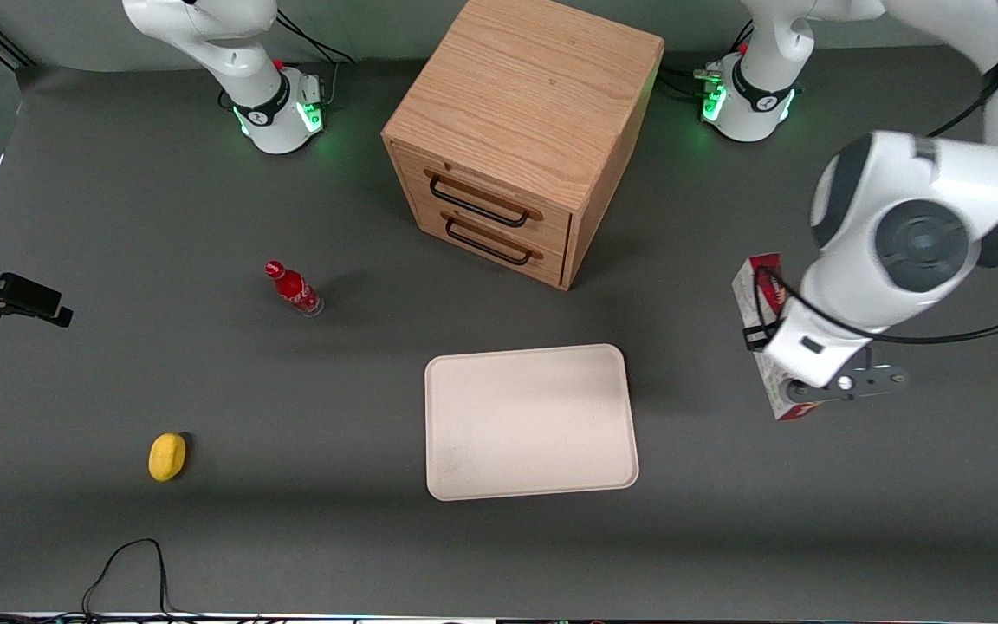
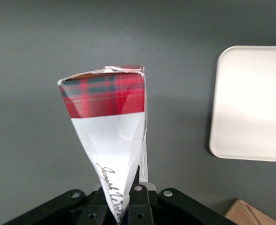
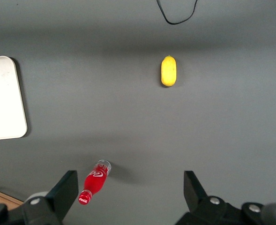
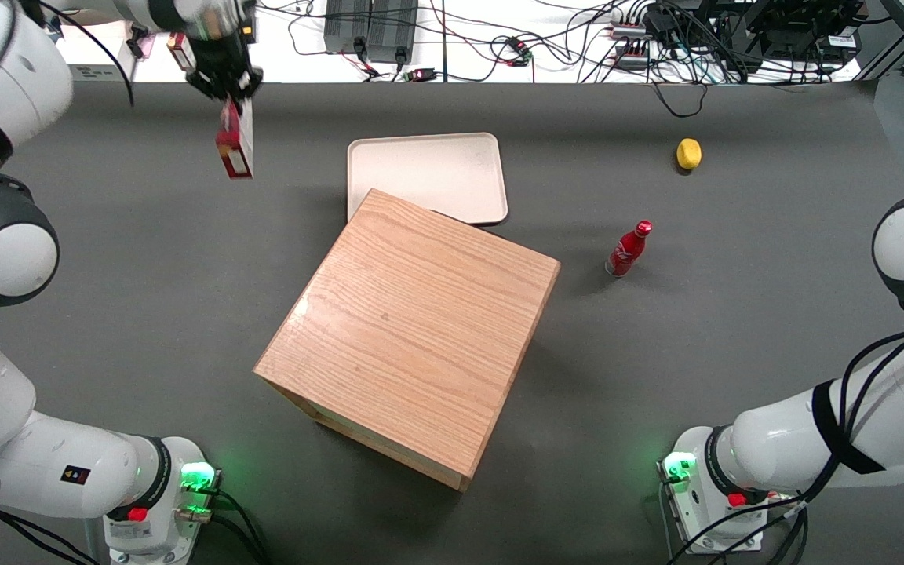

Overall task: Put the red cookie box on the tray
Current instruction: 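Lift the cookie box and carry it over the white tray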

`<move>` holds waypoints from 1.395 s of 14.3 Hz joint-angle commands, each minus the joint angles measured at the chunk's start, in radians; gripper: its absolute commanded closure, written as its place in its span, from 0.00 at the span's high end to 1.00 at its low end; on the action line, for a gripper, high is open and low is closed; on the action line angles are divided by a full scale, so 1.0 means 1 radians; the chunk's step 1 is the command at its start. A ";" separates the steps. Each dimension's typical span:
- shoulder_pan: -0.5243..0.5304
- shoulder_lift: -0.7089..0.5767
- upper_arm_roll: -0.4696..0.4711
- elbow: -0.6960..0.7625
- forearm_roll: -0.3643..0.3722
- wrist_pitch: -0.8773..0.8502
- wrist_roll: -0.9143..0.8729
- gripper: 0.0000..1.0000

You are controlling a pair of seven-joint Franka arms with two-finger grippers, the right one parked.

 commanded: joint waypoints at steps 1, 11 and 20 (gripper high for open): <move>-0.064 0.170 0.020 0.315 -0.034 -0.139 0.035 0.00; -0.234 0.491 0.011 0.546 -0.058 -0.020 -0.131 0.00; -0.273 0.631 0.031 0.408 -0.054 0.243 -0.238 0.00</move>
